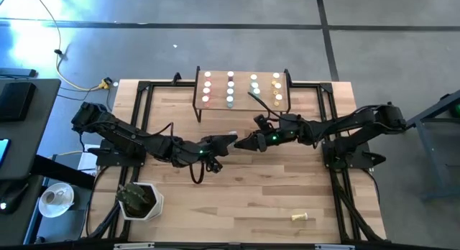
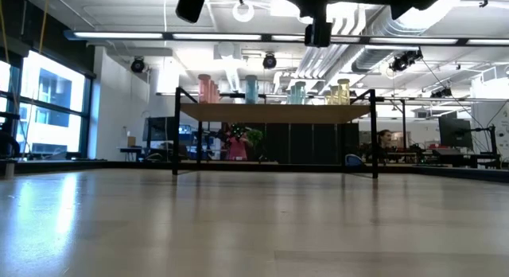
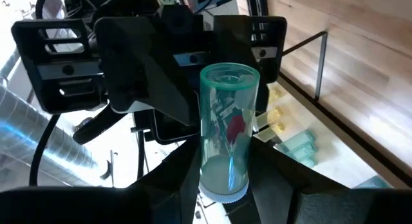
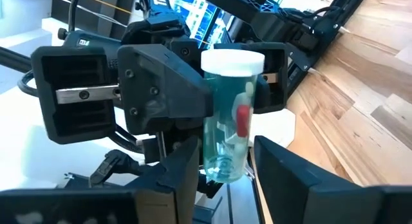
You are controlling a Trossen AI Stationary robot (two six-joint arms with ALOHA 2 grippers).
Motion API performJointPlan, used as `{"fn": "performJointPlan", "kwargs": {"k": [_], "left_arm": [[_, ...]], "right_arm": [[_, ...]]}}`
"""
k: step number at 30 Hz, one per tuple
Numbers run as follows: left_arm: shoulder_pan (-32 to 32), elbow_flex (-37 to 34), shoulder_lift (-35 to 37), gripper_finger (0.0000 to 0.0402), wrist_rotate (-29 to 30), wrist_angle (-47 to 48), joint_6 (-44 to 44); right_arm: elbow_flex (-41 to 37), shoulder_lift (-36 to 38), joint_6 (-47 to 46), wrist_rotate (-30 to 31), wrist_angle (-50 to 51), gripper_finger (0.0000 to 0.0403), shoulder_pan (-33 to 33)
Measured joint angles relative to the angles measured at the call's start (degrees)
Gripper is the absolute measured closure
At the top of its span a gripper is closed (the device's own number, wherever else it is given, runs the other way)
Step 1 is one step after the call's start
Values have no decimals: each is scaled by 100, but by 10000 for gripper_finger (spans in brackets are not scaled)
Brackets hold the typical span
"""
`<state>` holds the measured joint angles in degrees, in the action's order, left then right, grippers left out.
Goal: Pick and place medicine bottles onto shelf by color
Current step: Put the green pill bottle on the shelf aligned with the other green pill bottles
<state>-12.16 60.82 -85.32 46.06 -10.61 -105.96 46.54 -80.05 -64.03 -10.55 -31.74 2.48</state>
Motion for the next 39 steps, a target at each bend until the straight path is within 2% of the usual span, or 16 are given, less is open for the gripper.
{"fn": "performJointPlan", "kwargs": {"k": [9, 17, 25, 29, 39], "left_arm": [[4, 0, 0, 292, -40, -118, -70], [11, 0, -7, 292, 12, -297, -24], [13, 0, -20, 292, 90, -305, -15], [13, 0, -20, 292, 92, -295, -15], [11, 0, -20, 292, 143, -289, -30]], "right_arm": [[0, -19, 123, 58, -67, 265, -27], [4, -309, 107, -173, -745, 265, -73], [177, -319, 259, -246, -564, 265, -74], [337, -319, 342, -280, -112, 266, -74], [481, -319, 539, -291, 194, 313, -74]]}}
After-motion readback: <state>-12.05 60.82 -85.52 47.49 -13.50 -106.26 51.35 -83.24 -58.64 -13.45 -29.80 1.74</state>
